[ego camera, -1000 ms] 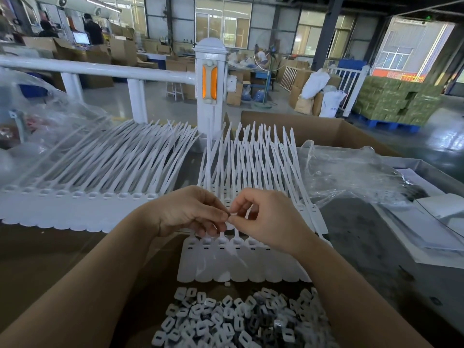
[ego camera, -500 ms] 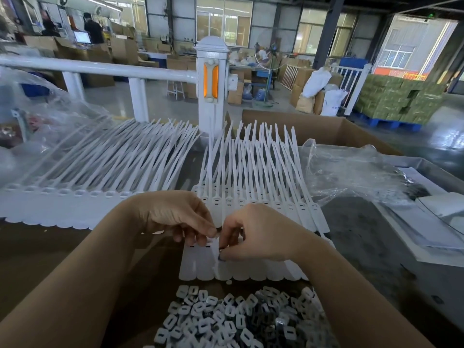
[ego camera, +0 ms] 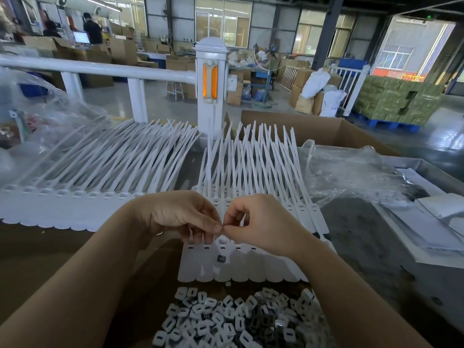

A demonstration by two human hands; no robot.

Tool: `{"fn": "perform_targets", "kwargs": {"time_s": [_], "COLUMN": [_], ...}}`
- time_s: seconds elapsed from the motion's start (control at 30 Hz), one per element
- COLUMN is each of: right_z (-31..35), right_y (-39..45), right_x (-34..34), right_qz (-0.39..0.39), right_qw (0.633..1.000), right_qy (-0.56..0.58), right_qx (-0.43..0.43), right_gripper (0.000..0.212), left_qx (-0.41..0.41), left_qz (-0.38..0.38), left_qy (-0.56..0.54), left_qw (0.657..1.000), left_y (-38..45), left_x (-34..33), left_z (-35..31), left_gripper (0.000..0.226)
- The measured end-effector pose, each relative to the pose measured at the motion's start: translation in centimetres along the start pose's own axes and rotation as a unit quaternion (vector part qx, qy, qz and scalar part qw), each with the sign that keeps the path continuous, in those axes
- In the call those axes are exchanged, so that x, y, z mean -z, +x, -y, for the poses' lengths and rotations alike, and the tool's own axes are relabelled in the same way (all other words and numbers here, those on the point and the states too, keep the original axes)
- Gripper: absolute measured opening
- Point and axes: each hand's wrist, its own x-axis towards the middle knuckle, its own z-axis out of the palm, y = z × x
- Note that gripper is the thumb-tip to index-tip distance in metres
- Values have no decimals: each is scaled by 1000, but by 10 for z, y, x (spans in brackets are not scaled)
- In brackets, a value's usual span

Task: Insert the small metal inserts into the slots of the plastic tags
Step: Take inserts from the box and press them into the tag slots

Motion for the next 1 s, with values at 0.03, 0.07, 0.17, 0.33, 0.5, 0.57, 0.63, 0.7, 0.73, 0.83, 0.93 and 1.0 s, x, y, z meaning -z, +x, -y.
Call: {"fn": "perform_targets", "kwargs": {"time_s": [0.03,0.07,0.17,0.33,0.5,0.57,0.63,0.7,0.73,0.83,0.93,1.0], "right_z": [0,-1,-2,-5,-8,-7,-6,-5,-4,-6,-9,-11], "right_y": [0,1,2,2,2,2,2,1,2,2,2,1], "right_x": [-1,-1,-1,-3,-5,-6,-7,-8,-8,-8,-7,-6], "right_qz": [-5,-10,-18,-35,-69,-84,-95,-94,-89,-65,15,70], "right_qw": [1000,1000,1000,999,996,995,995,995,995,996,996,992], "right_qy": [2,6,17,31,54,48,40,37,42,62,58,53], "right_qx": [-2,-4,-10,-16,-21,-13,-6,-3,-3,-23,-66,-87], "right_gripper": [19,19,16,11,9,10,9,8,8,13,9,5], "left_qx": [-4,-9,-26,-28,-36,-39,-39,-37,-35,-19,14,43], "left_qz": [-4,-11,-40,-41,-46,-52,-61,-70,-74,-96,-78,-55], "left_qy": [-5,-9,-2,12,-14,-12,-5,3,7,14,17,35], "left_qw": [1000,1000,999,999,998,998,997,997,997,995,997,997], "left_y": [0,0,-1,-2,-3,-4,-3,-3,-3,-6,-11,-15], "left_x": [1,1,3,2,1,0,-1,-1,0,5,13,18], "left_z": [0,0,-1,-5,-6,-7,-8,-9,-8,-6,-3,-1], "left_gripper": [25,26,28,26,12,12,14,15,18,28,11,11]}}
